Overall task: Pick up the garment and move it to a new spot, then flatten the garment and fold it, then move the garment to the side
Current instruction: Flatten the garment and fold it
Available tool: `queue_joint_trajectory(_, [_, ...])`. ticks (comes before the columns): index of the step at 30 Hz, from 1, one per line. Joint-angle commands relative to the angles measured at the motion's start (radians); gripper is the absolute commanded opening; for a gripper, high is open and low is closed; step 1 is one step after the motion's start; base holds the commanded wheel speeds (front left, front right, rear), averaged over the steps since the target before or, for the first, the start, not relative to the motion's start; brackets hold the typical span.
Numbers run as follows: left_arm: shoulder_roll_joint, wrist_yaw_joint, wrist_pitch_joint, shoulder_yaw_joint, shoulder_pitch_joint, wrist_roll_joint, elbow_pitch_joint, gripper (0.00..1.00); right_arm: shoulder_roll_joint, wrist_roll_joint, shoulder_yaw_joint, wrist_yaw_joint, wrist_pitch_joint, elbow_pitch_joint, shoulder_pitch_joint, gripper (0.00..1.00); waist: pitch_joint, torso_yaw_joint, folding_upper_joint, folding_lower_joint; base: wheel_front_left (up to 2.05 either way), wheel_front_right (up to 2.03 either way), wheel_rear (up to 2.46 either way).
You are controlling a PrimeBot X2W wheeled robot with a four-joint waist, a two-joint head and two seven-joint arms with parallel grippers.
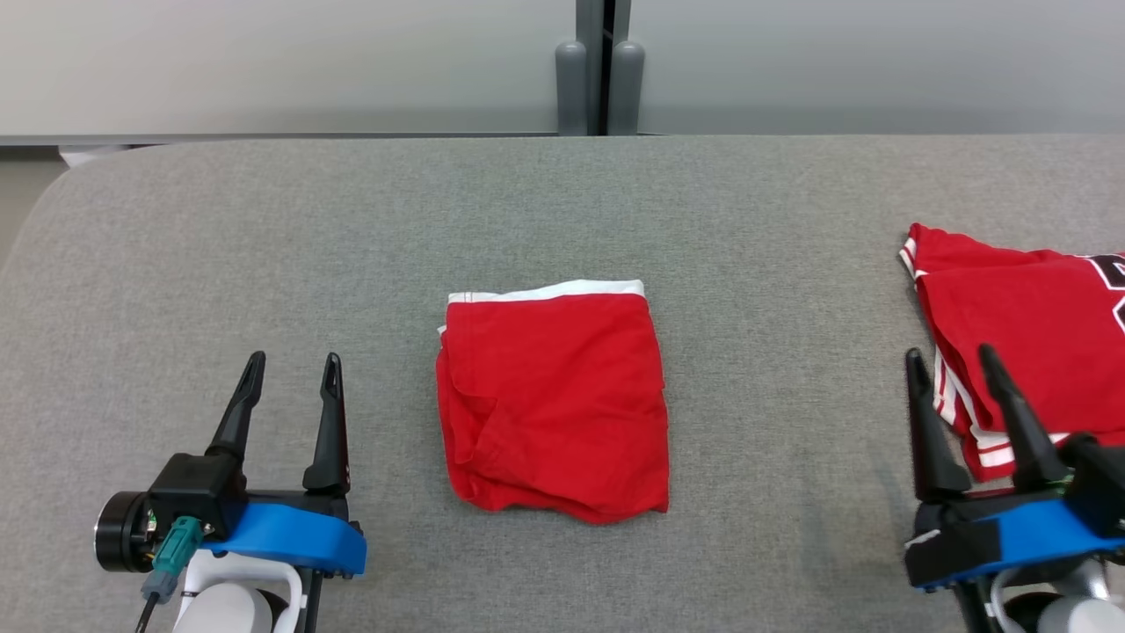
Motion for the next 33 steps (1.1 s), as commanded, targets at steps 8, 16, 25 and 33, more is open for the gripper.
queue_joint_trajectory(8, [-0.012, 0.001, -0.023, -0.008, -0.052, -0.002, -0.014, 1.0, 0.004, 0.046, 0.245, 0.0, 0.017, 0.19, -0.141, 0.0, 0.042, 0.082, -0.0001, 0.0001, 0.0, 0.0, 0.0])
queue_joint_trajectory(16, [-0.044, -0.009, -0.041, -0.02, -0.106, 0.006, -0.005, 1.0, 0.005, 0.125, 0.451, 0.0, -0.015, 0.421, -0.287, 0.0, 0.083, 0.178, -0.0001, 0.0001, 0.0, 0.0, 0.0])
queue_joint_trajectory(25, [-0.072, -0.022, -0.05, -0.018, -0.123, 0.008, 0.026, 1.0, 0.005, 0.238, 0.674, 0.0, -0.059, 0.625, -0.414, 0.0, 0.094, 0.231, -0.0001, 0.0001, 0.0, 0.0, 0.0])
queue_joint_trajectory(33, [-0.077, -0.025, -0.05, -0.002, -0.109, 0.02, 0.022, 1.0, 0.004, 0.241, 0.692, 0.0, -0.143, 0.624, -0.465, 0.0, 0.088, 0.211, -0.0001, 0.0001, 0.0, 0.0, 0.0])
